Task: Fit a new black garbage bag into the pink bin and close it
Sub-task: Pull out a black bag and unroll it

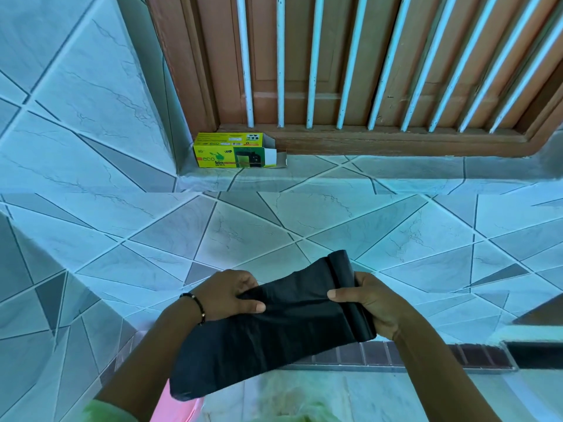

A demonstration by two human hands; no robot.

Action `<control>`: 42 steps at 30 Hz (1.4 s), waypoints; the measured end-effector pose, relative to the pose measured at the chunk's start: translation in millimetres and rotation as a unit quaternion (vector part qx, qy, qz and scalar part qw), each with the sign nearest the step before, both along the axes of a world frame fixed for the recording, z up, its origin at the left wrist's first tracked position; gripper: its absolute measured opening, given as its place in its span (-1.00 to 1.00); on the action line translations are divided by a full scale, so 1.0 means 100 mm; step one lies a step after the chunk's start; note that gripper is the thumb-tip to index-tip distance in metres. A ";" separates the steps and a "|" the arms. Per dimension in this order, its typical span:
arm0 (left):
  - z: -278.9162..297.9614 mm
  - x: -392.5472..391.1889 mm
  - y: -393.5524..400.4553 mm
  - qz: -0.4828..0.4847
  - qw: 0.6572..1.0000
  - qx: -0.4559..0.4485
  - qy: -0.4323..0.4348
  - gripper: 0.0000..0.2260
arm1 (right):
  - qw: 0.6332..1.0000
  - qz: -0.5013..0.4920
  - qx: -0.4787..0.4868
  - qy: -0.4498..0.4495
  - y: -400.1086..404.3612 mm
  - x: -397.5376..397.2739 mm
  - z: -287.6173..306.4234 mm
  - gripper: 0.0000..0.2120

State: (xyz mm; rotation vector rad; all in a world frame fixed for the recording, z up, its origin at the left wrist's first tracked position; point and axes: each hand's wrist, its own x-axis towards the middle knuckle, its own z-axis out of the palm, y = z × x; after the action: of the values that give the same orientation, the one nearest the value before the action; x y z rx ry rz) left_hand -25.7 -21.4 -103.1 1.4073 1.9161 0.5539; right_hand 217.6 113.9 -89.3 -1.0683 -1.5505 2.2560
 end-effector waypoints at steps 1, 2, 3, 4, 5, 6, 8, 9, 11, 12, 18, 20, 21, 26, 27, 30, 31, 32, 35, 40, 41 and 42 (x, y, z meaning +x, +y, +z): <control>0.02 0.06 0.02 0.005 1.000 0.009 -0.029 -0.60 | 1.000 0.013 0.010 0.001 -0.04 -0.04 0.00 -0.67; 0.04 0.13 0.06 0.006 0.998 0.014 -0.061 -0.57 | 0.999 0.027 0.020 0.002 -0.09 -0.09 0.01 -0.67; 0.09 0.21 0.09 0.001 0.996 0.019 -0.090 -0.57 | 0.999 0.040 0.029 0.001 -0.13 -0.14 0.02 -0.67; 0.11 0.28 0.13 -0.013 0.994 0.019 -0.111 -0.57 | 0.998 0.052 0.036 0.001 -0.17 -0.18 0.03 -0.67; 0.11 0.34 0.18 -0.029 0.991 0.024 -0.126 -0.58 | 0.998 0.058 0.039 0.001 -0.20 -0.22 0.02 -0.68; 0.11 0.39 0.22 -0.042 0.989 0.032 -0.138 -0.61 | 0.998 0.059 0.038 0.003 -0.22 -0.25 0.02 -0.70; 0.10 0.45 0.25 -0.026 0.985 0.052 -0.161 -0.72 | 0.999 0.042 0.018 0.008 -0.22 -0.28 0.01 -0.71; 0.08 0.45 0.26 -0.007 0.984 0.063 -0.165 -0.75 | 1.000 0.027 0.003 0.010 -0.21 -0.28 0.00 -0.69; 0.03 0.42 0.27 0.022 0.985 0.080 -0.149 -0.72 | 1.000 0.008 -0.022 0.009 -0.19 -0.28 -0.02 -0.62; 0.01 0.41 0.26 0.029 0.985 0.083 -0.147 -0.74 | 1.000 0.007 -0.027 0.006 -0.18 -0.27 -0.02 -0.60; 0.04 0.34 0.20 0.044 0.986 0.081 -0.140 -0.88 | 1.000 0.008 -0.012 -0.014 -0.08 -0.21 0.03 -0.64; 0.08 0.27 0.17 0.048 0.988 0.088 -0.120 -0.84 | 1.000 0.006 -0.008 -0.017 -0.01 -0.18 0.08 -0.65; 0.11 0.23 0.14 0.048 0.989 0.089 -0.109 -0.82 | 1.000 0.005 -0.006 -0.019 0.02 -0.16 0.10 -0.65; 0.24 0.06 0.02 0.046 0.993 0.085 -0.072 -0.86 | 1.000 -0.012 0.008 -0.022 0.15 -0.07 0.17 -0.78; 0.25 0.03 0.00 0.044 0.993 0.083 -0.070 -0.83 | 1.000 -0.012 0.012 -0.017 0.16 -0.06 0.18 -0.75; 0.24 -0.02 -0.02 0.036 0.995 0.064 -0.063 -0.83 | 1.000 -0.013 0.017 -0.006 0.15 -0.07 0.17 -0.75; 0.23 -0.02 -0.02 0.033 0.996 0.055 -0.054 -0.81 | 1.000 -0.013 0.016 0.000 0.13 -0.09 0.17 -0.76; 0.20 -0.01 -0.02 0.029 0.997 0.050 -0.045 -0.74 | 1.000 -0.008 0.016 0.006 0.09 -0.11 0.17 -0.75; 0.16 0.09 0.03 0.028 0.996 0.048 -0.062 -0.48 | 0.999 0.021 0.021 0.022 -0.04 -0.21 0.18 -0.72; 0.22 0.36 0.15 -0.002 0.986 0.063 -0.153 -0.69 | 0.997 0.057 0.006 0.044 -0.21 -0.36 0.20 -0.69; 0.21 0.38 0.16 0.003 0.985 0.071 -0.159 -0.72 | 0.997 0.056 0.002 0.045 -0.22 -0.36 0.20 -0.71; 0.19 0.38 0.16 0.009 0.982 0.081 -0.168 -0.76 | 0.998 0.053 -0.002 0.044 -0.22 -0.36 0.21 -0.75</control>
State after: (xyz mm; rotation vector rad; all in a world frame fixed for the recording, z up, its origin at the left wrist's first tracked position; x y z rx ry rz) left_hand 12.1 -5.5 -83.6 1.2984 1.6443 0.9118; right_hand 182.1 91.7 -68.7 -0.8943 -1.6038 2.3423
